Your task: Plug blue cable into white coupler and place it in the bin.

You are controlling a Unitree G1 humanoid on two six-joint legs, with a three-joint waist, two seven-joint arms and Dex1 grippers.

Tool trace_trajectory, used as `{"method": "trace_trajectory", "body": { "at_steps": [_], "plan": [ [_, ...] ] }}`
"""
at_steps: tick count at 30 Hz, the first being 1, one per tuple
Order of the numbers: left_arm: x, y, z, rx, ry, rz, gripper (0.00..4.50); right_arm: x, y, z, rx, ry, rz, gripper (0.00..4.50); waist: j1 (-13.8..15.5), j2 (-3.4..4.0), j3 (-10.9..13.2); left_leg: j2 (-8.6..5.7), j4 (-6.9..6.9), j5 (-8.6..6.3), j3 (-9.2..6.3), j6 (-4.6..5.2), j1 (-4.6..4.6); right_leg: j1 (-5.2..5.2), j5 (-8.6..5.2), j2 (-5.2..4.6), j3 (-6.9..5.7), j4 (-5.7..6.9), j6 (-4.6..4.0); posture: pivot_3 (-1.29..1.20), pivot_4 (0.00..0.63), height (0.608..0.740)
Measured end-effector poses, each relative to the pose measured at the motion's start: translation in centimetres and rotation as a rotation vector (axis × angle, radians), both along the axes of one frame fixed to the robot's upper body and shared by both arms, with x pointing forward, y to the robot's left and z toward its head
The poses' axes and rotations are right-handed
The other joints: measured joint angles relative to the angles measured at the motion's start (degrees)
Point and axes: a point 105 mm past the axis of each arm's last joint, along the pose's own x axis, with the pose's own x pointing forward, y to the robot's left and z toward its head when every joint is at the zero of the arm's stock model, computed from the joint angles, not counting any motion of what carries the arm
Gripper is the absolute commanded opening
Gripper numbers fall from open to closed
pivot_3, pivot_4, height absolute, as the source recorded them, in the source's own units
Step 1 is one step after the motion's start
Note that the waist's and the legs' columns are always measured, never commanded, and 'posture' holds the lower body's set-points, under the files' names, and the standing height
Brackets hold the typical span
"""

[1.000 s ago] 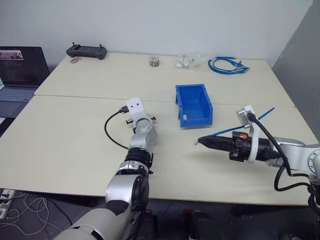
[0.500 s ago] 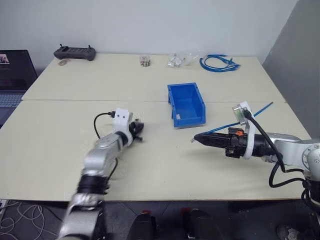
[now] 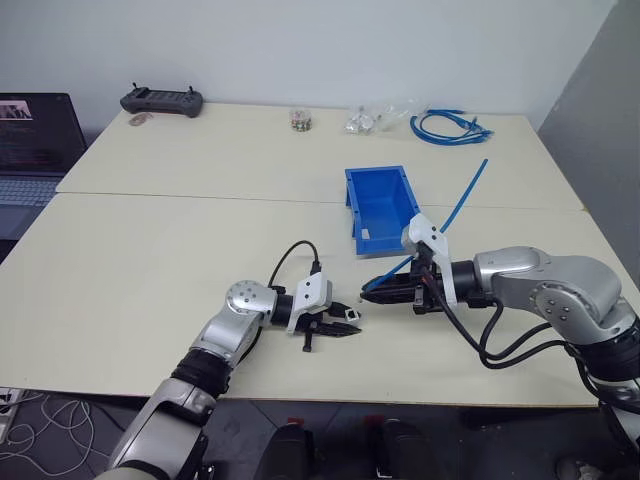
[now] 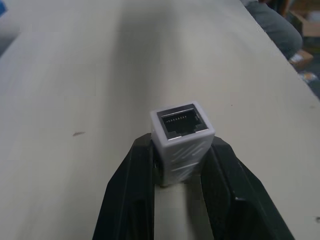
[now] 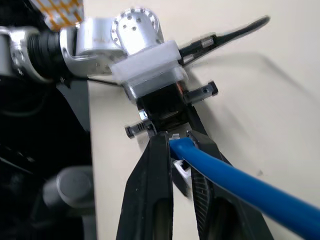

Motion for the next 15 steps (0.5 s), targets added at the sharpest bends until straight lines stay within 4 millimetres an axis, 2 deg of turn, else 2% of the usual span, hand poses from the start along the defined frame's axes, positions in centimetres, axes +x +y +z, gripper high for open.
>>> {"method": "trace_trajectory", "body": {
  "at_steps": [6, 15],
  "plan": [
    [0.4, -0.3, -0.1, 0.0, -0.01, -0.045, 0.93, 0.3, -0.1, -0.8, -0.068, -0.068, 0.032, 0.22, -0.07, 0.0, 0.0, 0.06, 0.42, -0.03, -0.05, 0.05, -0.01, 0.1, -0.03, 0.01, -0.04, 0.16, 0.17, 0.0, 0.15, 0.74],
    [-0.4, 0.3, 0.0, 0.051, 0.065, -0.094, 0.93, 0.4, 0.4, -1.7, -0.108, -0.089, 0.058, 0.22, -0.94, 0.0, 0.0, 0.06, 0.46, -0.06, -0.04, 0.09, -0.03, 0.08, 0.04, 0.03, 0.0, 0.2, 0.09, 0.0, 0.15, 0.74]
  ]
}}
